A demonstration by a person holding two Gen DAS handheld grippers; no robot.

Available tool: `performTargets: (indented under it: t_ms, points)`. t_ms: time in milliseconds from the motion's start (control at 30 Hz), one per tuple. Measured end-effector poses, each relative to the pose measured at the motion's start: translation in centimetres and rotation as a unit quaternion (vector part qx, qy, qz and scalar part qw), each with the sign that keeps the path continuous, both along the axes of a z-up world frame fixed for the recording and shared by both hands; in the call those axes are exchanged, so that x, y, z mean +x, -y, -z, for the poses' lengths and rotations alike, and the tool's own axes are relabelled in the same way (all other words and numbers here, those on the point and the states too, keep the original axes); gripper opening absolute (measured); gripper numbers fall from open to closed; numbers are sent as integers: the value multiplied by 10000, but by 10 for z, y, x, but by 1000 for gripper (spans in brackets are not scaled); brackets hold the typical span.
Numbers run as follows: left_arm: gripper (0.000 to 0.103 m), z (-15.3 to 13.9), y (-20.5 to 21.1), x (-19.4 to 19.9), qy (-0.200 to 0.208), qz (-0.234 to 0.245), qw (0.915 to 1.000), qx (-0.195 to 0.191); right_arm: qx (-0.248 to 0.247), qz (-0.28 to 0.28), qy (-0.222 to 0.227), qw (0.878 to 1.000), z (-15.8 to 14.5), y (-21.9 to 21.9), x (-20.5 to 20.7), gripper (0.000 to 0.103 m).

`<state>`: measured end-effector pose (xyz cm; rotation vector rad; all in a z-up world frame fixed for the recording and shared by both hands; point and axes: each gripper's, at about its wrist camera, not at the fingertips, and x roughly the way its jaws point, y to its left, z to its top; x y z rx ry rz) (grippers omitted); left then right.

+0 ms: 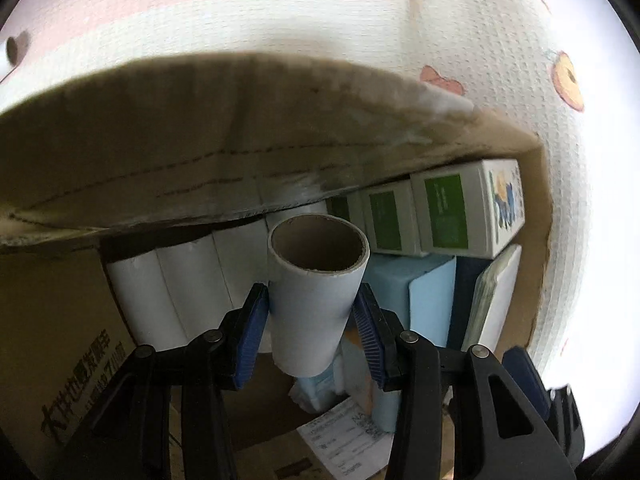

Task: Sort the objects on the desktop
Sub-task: 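Lower the tube beside the other tubes and open the left gripper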

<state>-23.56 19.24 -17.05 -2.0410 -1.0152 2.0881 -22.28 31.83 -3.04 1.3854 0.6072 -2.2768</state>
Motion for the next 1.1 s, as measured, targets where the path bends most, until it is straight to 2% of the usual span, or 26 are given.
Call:
performTargets:
  t_ms: [100, 300, 367, 400, 433, 600, 667, 700, 733, 767, 867, 1000, 1067, 1100]
  points:
    - [55, 1, 0, -2, 167, -17, 9998, -71, 122, -47, -8, 9999, 1, -4, 1, 42]
    - [53, 1, 1, -2, 75, -32, 10000, -3, 86, -179, -56, 9998, 5, -4, 11, 42]
    - [38, 2, 0, -2, 80, 33, 9999, -130, 113, -185, -87, 9997, 6, -2, 11, 42]
    - [19, 3, 0, -2, 60, 131, 9995, -273, 125, -183, -107, 9997, 6, -1, 11, 42]
    - [9, 3, -1, -2, 13, 198, 9993, -318, 137, -193, -119, 9996, 6, -1, 11, 42]
    - [9, 3, 1, -3, -1, 256, 9995, -176, 163, -185, -72, 9997, 8, 0, 11, 42]
    - [21, 4, 4, -4, 79, 239, 9996, -105, 164, -161, -43, 9997, 9, 4, 12, 42]
    - [40, 3, 7, -4, 151, 136, 9998, -60, 168, -169, -32, 9997, 10, 4, 13, 42]
    - [54, 2, 10, -2, 173, 27, 9998, -49, 172, -181, -29, 9997, 11, 5, 13, 42]
    - [55, 0, 14, -1, 134, -88, 9999, -46, 174, -191, -32, 9997, 9, 3, 12, 42]
    - [55, -17, 16, 2, -154, -29, 9998, -149, 132, -181, -22, 9997, 8, 4, 14, 42]
    - [55, -41, 15, 6, -643, 280, 9973, -218, -54, -173, 10, 9998, 3, 4, 16, 42]
    - [44, -50, 15, 10, -925, 443, 9942, -314, -87, -163, 6, 9998, 1, 6, 16, 43]
    - [27, -54, 15, 12, -1072, 523, 9921, -379, -101, -154, -6, 9998, 0, 7, 18, 43]
